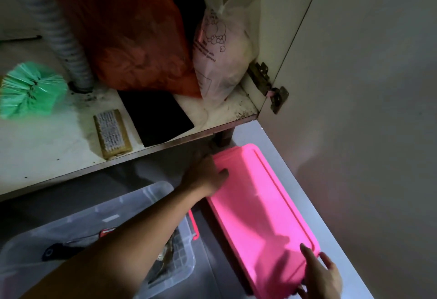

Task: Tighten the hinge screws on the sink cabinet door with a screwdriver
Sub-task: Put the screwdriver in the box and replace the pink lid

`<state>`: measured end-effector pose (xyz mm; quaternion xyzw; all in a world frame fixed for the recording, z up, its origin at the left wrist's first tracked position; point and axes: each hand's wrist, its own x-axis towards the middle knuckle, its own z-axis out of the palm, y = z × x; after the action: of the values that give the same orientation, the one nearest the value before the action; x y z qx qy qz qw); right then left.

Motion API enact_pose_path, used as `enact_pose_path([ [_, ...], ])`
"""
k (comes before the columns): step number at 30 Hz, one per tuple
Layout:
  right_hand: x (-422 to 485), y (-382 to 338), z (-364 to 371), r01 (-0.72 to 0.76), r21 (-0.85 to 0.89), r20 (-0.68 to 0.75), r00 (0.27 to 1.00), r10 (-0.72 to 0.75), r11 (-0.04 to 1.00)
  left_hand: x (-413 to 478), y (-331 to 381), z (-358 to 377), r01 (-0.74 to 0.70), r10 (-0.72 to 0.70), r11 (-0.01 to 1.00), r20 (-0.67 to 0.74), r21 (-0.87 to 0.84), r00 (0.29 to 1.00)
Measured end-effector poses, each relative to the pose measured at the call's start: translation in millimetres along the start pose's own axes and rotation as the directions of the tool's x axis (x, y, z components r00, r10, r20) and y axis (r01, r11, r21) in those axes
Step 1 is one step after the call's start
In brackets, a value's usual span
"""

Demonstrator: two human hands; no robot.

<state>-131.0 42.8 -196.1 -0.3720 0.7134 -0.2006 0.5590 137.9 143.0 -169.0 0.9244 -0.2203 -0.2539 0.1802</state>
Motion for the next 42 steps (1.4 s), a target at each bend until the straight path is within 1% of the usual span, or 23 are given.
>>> enact_pose_path([
  [3,-2,-5,-5,0.010,0.043,-0.038,0.999,-0.008,0.999,-30,-1,-7,-0.020,0.022,0.999,-0.027,0.041,0.999],
  [6,-8,-7,-8,0.045,0.006,-0.021,0.999,-0.045,0.999,-66,-17,-16,-0.003,0.009,0.995,-0.062,0.095,0.998],
  [8,-15,-8,-5,0.077,-0.012,0.021,0.997,-0.077,0.997,-92,-34,-23,0.021,-0.007,0.994,-0.125,0.105,0.992],
  [11,-35,-12,6,0.141,-0.047,0.116,0.984,-0.135,0.989,-131,-64,-38,0.028,-0.023,0.999,-0.217,0.022,0.976],
  [13,-42,-17,12,0.192,-0.079,0.199,0.965,-0.173,0.978,-153,-82,-45,0.042,-0.041,0.999,-0.235,-0.003,0.971],
  [16,-60,-29,26,0.287,-0.109,0.300,0.922,-0.244,0.952,-186,-115,-54,0.106,-0.123,0.991,-0.261,-0.078,0.957],
  [19,-75,-38,40,0.438,-0.144,0.398,0.846,-0.353,0.887,-213,-146,-56,0.168,-0.207,0.974,-0.299,-0.152,0.931],
  [20,-82,-38,45,0.502,-0.151,0.412,0.815,-0.408,0.851,-220,-156,-56,0.187,-0.232,0.968,-0.308,-0.168,0.922],
  [21,-89,-37,50,0.581,-0.169,0.438,0.768,-0.468,0.796,-226,-165,-55,0.207,-0.260,0.959,-0.311,-0.193,0.914],
  [23,-98,-31,61,0.687,-0.193,0.490,0.686,-0.537,0.701,-241,-184,-52,0.217,-0.305,0.937,-0.332,-0.275,0.893],
  [26,-106,-21,80,0.756,-0.198,0.581,0.603,-0.546,0.624,-262,-208,-47,0.222,-0.352,0.914,-0.392,-0.339,0.850],
  [30,-122,-10,109,0.822,-0.157,0.693,0.486,-0.532,0.547,-281,-243,-41,0.322,-0.487,0.849,-0.389,-0.418,0.782],
  [33,-136,-4,129,0.825,-0.135,0.757,0.443,-0.480,0.549,-289,-267,-36,0.397,-0.583,0.787,-0.356,-0.472,0.731],
  [35,-143,0,139,0.839,-0.104,0.778,0.403,-0.482,0.535,-291,-280,-33,0.427,-0.612,0.770,-0.364,-0.474,0.701],
  [37,-147,4,147,0.853,-0.086,0.795,0.370,-0.480,0.516,-293,-288,-30,0.441,-0.627,0.761,-0.365,-0.476,0.688],
  [40,-146,10,155,0.858,-0.085,0.819,0.350,-0.456,0.506,-294,-295,-24,0.439,-0.640,0.751,-0.383,-0.493,0.666],
  [42,-143,14,159,0.862,-0.086,0.821,0.345,-0.454,0.500,-293,-298,-18,0.429,-0.630,0.761,-0.399,-0.487,0.666],
])
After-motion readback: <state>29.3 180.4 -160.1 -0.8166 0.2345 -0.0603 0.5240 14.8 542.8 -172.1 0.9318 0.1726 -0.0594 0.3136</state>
